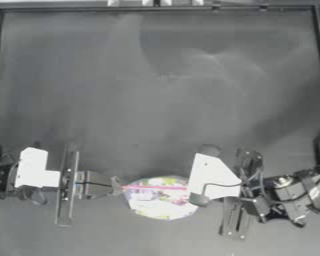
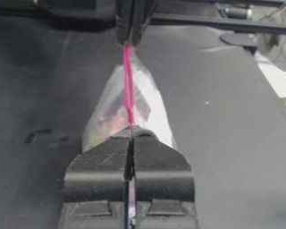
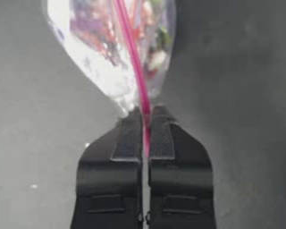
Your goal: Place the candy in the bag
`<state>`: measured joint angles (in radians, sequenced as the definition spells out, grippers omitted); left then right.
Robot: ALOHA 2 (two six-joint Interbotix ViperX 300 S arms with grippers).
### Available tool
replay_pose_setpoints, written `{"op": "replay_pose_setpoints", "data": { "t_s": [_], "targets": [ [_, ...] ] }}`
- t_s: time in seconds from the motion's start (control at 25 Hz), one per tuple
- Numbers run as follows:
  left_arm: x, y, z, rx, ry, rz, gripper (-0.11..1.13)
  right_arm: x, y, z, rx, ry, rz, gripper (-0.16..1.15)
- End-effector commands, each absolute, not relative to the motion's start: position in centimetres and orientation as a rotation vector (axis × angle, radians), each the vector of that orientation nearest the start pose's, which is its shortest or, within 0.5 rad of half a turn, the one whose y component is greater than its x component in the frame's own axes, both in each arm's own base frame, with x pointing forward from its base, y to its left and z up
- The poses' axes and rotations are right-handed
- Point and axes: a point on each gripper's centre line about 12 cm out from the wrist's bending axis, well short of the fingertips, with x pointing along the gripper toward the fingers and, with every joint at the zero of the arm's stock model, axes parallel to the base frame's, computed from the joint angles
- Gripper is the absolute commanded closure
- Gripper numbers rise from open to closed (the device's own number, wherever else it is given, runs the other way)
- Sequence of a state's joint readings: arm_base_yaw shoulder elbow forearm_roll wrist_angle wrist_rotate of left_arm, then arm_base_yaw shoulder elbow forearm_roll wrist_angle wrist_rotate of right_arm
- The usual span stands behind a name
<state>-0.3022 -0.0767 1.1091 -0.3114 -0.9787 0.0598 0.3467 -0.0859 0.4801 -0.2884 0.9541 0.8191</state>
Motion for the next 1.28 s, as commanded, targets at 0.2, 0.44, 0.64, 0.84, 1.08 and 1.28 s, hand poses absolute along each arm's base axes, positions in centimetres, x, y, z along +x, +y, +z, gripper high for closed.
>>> {"op": "replay_pose_setpoints", "data": {
  "t_s": [0.2, 0.44, 0.64, 0.84, 1.08, 1.28],
  "targets": [
    [30.1, -6.4, 17.0, -0.103, 0.051, -0.048, 0.9, 31.9, 9.3, 21.3, 0.191, 1.205, -0.312, 0.94],
    [30.2, -6.5, 16.9, -0.104, 0.054, -0.049, 0.9, 31.4, 9.3, 21.1, 0.193, 1.21, -0.316, 0.94],
    [30.3, -6.5, 16.9, -0.104, 0.056, -0.049, 0.9, 31.2, 9.3, 21.5, 0.202, 1.199, -0.314, 0.94],
    [30.5, -6.3, 17.0, -0.103, 0.05, -0.041, 0.9, 31.2, 9.0, 22.6, 0.184, 1.162, -0.313, 0.94],
    [30.8, -5.8, 17.4, -0.102, 0.035, -0.023, 0.9, 31.7, 8.4, 23.8, 0.14, 1.12, -0.321, 0.94],
    [30.8, -5.0, 18.0, -0.106, 0.024, 0.002, 0.9, 31.8, 7.6, 24.9, 0.116, 1.09, -0.34, 0.94]
  ]
}}
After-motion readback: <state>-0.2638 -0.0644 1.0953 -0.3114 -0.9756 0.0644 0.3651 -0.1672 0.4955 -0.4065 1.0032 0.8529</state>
